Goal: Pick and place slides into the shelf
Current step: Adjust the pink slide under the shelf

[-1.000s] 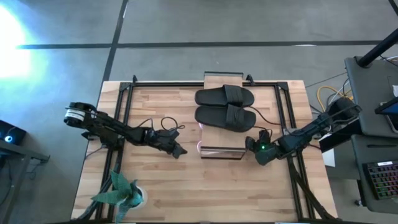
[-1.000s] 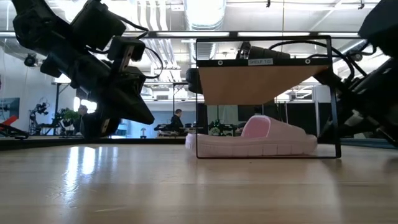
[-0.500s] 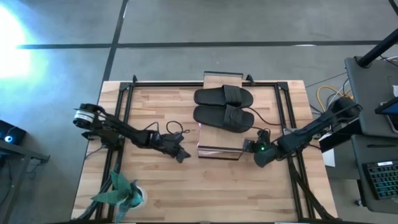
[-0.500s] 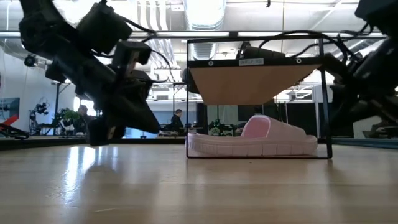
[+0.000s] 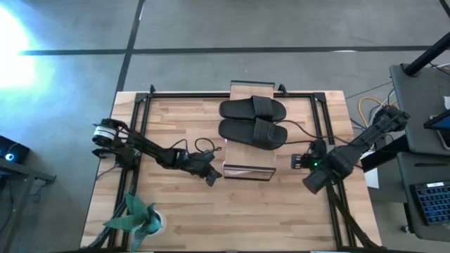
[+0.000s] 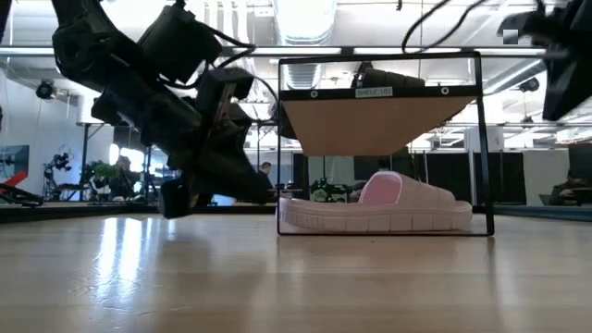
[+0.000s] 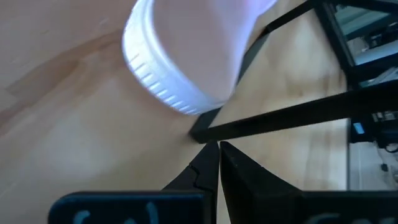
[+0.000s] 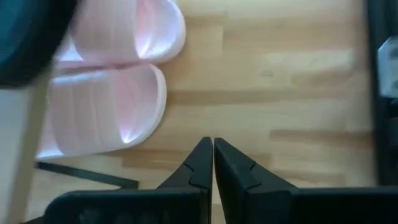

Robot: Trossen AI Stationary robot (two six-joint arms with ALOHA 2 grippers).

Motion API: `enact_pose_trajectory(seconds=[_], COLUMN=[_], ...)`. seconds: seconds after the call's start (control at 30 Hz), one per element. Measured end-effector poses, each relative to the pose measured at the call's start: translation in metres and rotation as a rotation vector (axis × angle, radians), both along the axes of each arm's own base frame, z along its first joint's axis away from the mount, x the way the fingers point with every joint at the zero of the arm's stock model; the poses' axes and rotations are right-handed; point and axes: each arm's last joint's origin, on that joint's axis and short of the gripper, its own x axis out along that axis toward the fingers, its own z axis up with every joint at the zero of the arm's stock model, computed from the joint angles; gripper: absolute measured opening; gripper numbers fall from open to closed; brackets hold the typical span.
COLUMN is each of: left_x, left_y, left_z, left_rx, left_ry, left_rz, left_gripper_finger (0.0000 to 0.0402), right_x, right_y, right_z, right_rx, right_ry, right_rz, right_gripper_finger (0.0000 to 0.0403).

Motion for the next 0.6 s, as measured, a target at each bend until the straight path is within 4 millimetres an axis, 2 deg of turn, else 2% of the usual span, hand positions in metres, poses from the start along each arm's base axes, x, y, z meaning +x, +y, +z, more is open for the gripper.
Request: enact_pose_trajectory(seconds=[0.23, 0.6], left_x=[0.002, 0.018], left_y=[0.001, 0.014], left_z=[-0.015, -0.017], left_rx=[0.024, 0.091], left_ry=[0.041, -0.007], left_rz=[0.029, 0.140], left_gripper_finger=[0.0000, 0.0000], right_x=[-0.005, -0.004], right_y=[-0.001, 0.000], right_z=[0.030, 0.033], right_rx=[-0.070, -0.080], right_ry=[0.020, 0.008], right_rz=[0.034, 0.044], right_gripper_finger=[0.0009, 0.0009])
